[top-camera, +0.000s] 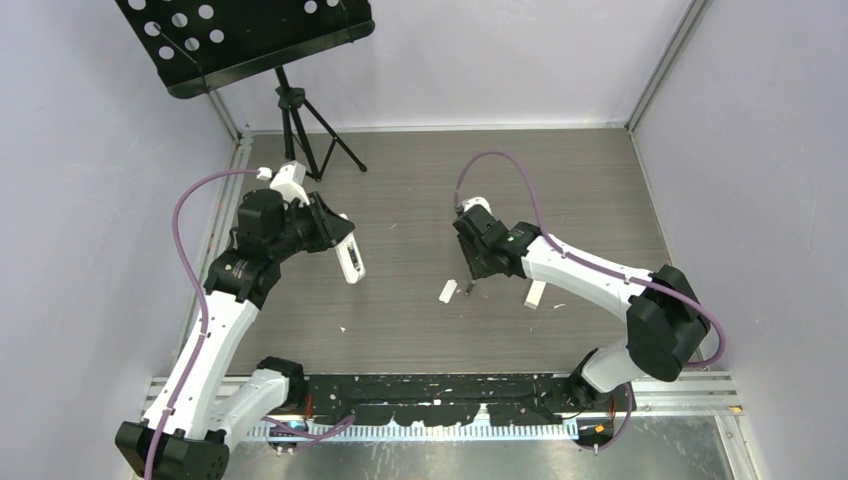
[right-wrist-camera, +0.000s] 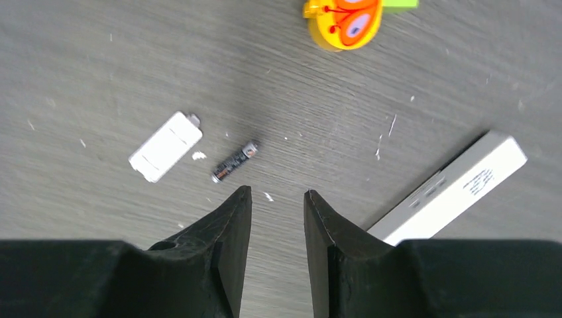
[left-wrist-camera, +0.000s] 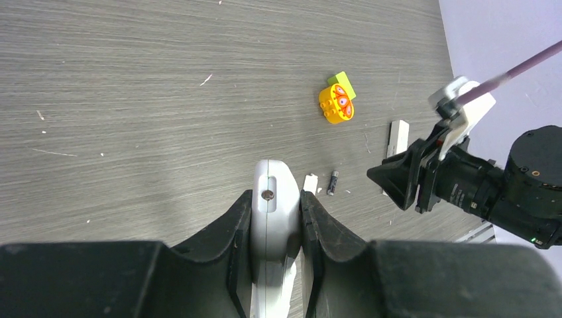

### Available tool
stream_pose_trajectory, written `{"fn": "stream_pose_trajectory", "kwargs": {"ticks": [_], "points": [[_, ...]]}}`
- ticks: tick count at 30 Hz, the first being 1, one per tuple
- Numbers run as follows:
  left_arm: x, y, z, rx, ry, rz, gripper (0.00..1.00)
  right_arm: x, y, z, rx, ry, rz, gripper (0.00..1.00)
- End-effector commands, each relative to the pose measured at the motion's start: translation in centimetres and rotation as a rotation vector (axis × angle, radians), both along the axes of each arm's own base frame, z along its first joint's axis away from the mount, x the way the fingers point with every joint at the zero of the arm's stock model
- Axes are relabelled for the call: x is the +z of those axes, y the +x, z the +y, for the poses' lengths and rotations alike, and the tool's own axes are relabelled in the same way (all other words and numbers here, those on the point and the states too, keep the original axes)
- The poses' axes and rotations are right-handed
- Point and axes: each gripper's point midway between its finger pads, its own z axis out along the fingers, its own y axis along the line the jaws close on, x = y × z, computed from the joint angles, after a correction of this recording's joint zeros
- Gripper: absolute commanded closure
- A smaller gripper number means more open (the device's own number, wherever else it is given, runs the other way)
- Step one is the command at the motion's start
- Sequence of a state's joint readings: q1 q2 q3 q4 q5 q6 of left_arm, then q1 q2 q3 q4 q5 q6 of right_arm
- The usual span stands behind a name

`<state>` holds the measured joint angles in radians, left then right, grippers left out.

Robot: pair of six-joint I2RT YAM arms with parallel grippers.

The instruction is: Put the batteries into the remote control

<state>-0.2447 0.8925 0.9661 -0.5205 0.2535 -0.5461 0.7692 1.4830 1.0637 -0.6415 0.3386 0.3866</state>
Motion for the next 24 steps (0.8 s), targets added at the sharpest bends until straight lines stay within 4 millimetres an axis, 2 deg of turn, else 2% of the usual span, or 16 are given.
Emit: {"fn": "stream_pose_trajectory", "kwargs": {"ticks": [1, 8, 11, 15, 24], "points": [[1.5, 0.5, 0.1, 0.005, 0.001, -0.067, 1.00, 0.9, 0.8, 0.5, 0.417, -0.119, -0.077, 0.60], [1.6, 0.5, 0.1, -0.002, 0.005, -0.068, 1.00, -1.4, -0.1, 1.0, 0.778, -0.211, -0.009, 0.60], [1.5, 0.6, -0.1, -0.011, 0.006, -0.061, 1.00, -2.6, 0.2, 1.5, 0.816, -0.223, 0.014, 0.60], [1.3, 0.8, -0.2, -0.016, 0.006, -0.053, 1.00, -4.7, 0.2, 0.8, 0.830, -0.285, 0.091, 0.60], [1.2, 1.1, -0.5, -0.024, 0.002, -0.048, 1.00, -6.1, 0.1, 1.8, 0.897, -0.273, 0.108, 0.60]]}}
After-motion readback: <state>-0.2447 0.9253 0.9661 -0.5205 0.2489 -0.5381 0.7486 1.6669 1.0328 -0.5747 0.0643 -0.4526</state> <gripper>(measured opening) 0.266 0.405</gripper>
